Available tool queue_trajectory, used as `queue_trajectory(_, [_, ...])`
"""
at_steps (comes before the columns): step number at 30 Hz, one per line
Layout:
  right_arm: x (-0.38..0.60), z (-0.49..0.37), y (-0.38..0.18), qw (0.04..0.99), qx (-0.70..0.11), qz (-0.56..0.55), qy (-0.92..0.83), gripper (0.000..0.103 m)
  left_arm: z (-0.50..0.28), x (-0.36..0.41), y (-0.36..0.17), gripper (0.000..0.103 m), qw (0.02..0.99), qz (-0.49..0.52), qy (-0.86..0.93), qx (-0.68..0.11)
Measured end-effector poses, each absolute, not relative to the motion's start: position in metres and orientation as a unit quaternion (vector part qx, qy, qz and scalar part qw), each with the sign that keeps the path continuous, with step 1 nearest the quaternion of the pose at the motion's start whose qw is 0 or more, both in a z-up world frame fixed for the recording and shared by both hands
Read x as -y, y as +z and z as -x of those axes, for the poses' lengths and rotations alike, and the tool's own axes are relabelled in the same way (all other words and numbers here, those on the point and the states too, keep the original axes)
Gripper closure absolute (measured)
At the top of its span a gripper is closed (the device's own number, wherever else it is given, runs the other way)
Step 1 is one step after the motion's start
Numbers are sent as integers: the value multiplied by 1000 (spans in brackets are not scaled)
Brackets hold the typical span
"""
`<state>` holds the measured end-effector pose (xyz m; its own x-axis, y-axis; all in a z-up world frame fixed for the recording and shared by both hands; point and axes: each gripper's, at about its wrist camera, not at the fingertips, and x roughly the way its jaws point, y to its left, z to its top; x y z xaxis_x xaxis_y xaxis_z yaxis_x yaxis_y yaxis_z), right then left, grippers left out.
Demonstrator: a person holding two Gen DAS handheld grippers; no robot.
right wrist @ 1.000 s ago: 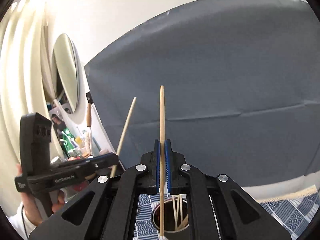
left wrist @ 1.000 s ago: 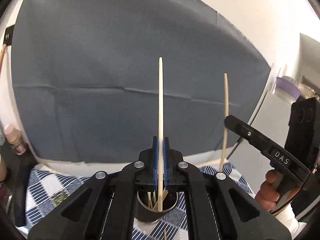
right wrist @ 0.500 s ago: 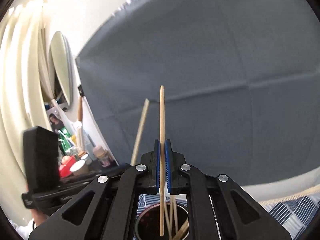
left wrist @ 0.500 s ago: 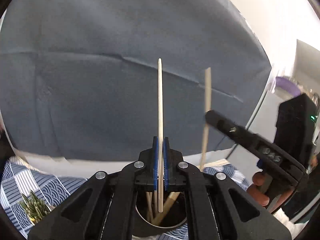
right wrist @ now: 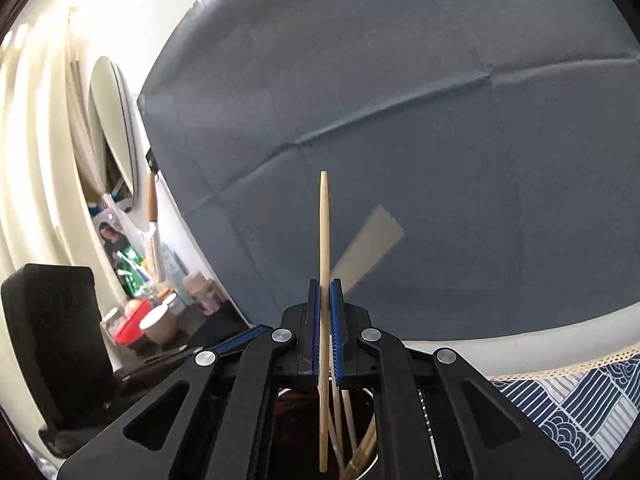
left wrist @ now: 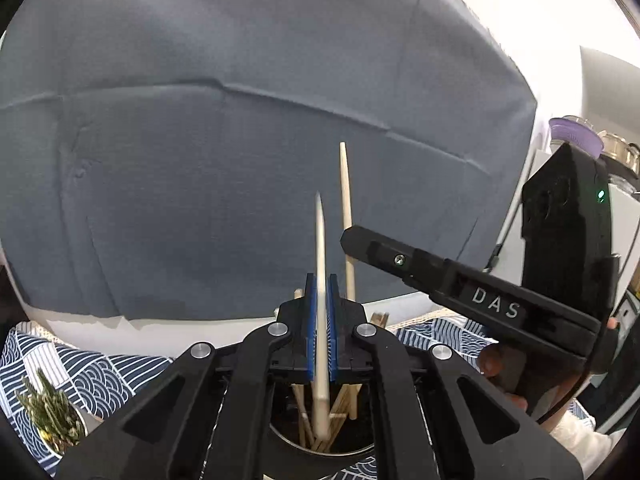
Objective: Organize utensils
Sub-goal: 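Lower the sticks into the black cup and open both tools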
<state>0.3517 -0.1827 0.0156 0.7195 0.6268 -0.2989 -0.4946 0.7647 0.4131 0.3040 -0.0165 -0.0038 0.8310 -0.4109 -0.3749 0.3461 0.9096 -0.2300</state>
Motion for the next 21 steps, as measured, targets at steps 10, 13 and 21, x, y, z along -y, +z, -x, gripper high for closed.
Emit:
queue_trajectory(10, [186,-339,-2,913,-248,-139,291,98,-289,18,-25,98,941,67,-200,-264])
queue_trajectory(13, [192,-335,-7,912,-253,-148,287,98,-284,15,-29,98,939,68,-194,-276])
queue_trajectory(21, [189,-324,-16,909,-271,-141,284,96,-276,22,-29,98,934,52,-197,-294])
